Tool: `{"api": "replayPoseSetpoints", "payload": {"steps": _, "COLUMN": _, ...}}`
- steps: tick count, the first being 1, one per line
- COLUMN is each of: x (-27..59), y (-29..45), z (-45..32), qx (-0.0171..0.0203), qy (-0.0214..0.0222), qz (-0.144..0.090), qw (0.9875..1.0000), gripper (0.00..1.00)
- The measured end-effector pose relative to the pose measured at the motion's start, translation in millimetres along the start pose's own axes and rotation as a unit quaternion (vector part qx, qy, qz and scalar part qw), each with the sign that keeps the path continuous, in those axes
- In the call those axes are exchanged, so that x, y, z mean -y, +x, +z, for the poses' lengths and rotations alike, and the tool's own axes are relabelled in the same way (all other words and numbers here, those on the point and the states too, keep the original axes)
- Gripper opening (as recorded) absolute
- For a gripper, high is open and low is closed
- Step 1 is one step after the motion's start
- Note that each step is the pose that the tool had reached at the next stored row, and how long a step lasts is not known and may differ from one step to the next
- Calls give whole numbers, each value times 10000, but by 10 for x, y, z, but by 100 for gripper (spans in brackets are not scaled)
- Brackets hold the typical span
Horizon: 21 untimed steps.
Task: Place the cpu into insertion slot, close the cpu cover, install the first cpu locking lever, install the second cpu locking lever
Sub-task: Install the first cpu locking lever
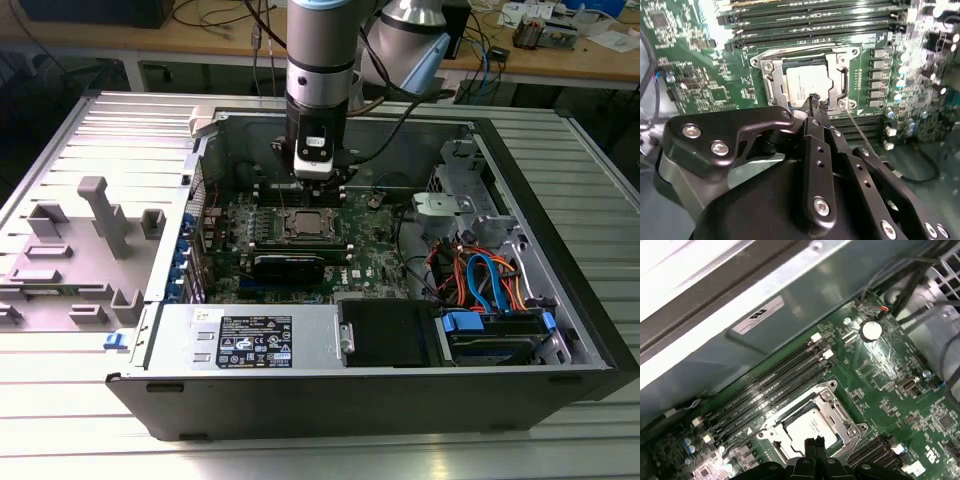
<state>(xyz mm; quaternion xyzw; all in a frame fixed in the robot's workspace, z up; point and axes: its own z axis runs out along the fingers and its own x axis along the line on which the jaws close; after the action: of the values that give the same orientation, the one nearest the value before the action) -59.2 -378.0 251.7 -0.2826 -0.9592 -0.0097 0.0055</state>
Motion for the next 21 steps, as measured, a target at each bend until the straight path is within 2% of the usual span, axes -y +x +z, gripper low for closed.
{"api": "replayPoseSetpoints", "payload": {"steps": 4, "x": 0, "y": 0, "z": 2, "qx": -6, "qy": 5, "qz": -364, "qw": 9993, "gripper": 11}}
{"api": "replayPoseSetpoints", "payload": {"steps": 6, "x": 0, "y": 0, "z": 2, "qx": -9, "qy": 8, "qz": -554, "qw": 9985, "gripper": 11}}
{"api": "replayPoseSetpoints", "payload": {"steps": 8, "x": 0, "y": 0, "z": 3, "qx": -13, "qy": 12, "qz": -807, "qw": 9967, "gripper": 11}}
{"api": "replayPoseSetpoints", "payload": {"steps": 9, "x": 0, "y": 0, "z": 3, "qx": -14, "qy": 13, "qz": -855, "qw": 9963, "gripper": 11}}
{"api": "replayPoseSetpoints", "payload": {"steps": 13, "x": 11, "y": 18, "z": 5, "qx": -15, "qy": 12, "qz": -918, "qw": 9958, "gripper": 11}}
{"api": "replayPoseSetpoints", "payload": {"steps": 17, "x": 46, "y": 71, "z": 3, "qx": -15, "qy": 14, "qz": -943, "qw": 9955, "gripper": 11}}
{"api": "replayPoseSetpoints", "payload": {"steps": 19, "x": 75, "y": 116, "z": 4, "qx": -16, "qy": 14, "qz": -947, "qw": 9955, "gripper": 11}}
{"api": "replayPoseSetpoints", "payload": {"steps": 21, "x": 145, "y": 224, "z": 4, "qx": -15, "qy": 14, "qz": -956, "qw": 9954, "gripper": 11}}
